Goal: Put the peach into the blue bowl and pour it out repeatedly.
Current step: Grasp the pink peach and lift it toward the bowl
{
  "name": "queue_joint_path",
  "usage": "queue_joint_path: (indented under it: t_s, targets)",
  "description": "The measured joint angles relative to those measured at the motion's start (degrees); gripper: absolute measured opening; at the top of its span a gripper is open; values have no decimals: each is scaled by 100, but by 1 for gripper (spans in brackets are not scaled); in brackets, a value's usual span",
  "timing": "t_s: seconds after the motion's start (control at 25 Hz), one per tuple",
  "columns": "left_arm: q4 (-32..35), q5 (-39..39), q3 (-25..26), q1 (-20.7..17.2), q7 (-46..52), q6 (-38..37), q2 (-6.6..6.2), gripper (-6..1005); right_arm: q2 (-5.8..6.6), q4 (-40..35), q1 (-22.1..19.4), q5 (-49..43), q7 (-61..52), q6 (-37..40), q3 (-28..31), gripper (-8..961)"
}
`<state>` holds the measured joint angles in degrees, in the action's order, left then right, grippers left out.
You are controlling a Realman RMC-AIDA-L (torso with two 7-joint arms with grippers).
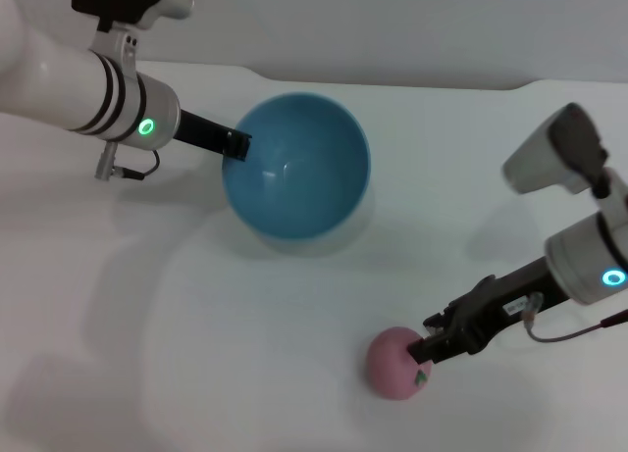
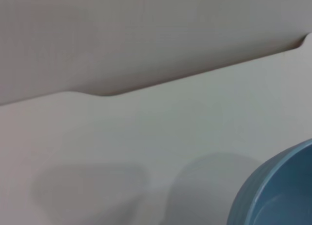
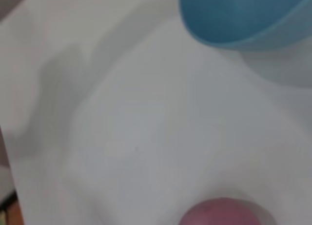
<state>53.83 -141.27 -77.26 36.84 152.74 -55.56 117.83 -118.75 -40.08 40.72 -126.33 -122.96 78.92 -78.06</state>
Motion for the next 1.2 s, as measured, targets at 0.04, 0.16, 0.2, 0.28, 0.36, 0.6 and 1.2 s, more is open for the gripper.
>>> queue_joint_path:
  t_s: [0.04, 0.16, 0.2, 0.28, 0.36, 0.6, 1.2]
  targets:
    - [-10, 5, -18, -2, 13, -7, 3, -2, -3, 0, 27, 0, 0, -87, -160, 507]
    - [-19, 21, -160, 3, 41, -12, 30, -1, -23, 1, 85, 38, 10, -369, -614, 508]
    - [-19, 23, -202, 8, 55, -12, 32, -1, -26, 4, 103, 48, 19, -430, -738, 508]
    - [-19, 26, -288, 27, 146, 5, 34, -1, -38, 54, 169, 93, 22, -701, -1223, 510]
    - [-18, 27, -313, 41, 198, 23, 35, -1, -45, 76, 181, 143, 21, -781, -1361, 514]
    - [20, 31, -316, 95, 208, 29, 38, -1, -62, 97, 203, 503, 17, -1110, -1835, 513]
    - [25, 36, -312, 165, 247, -96, 7, -2, -38, 42, -15, 834, 82, -1120, -1867, 355]
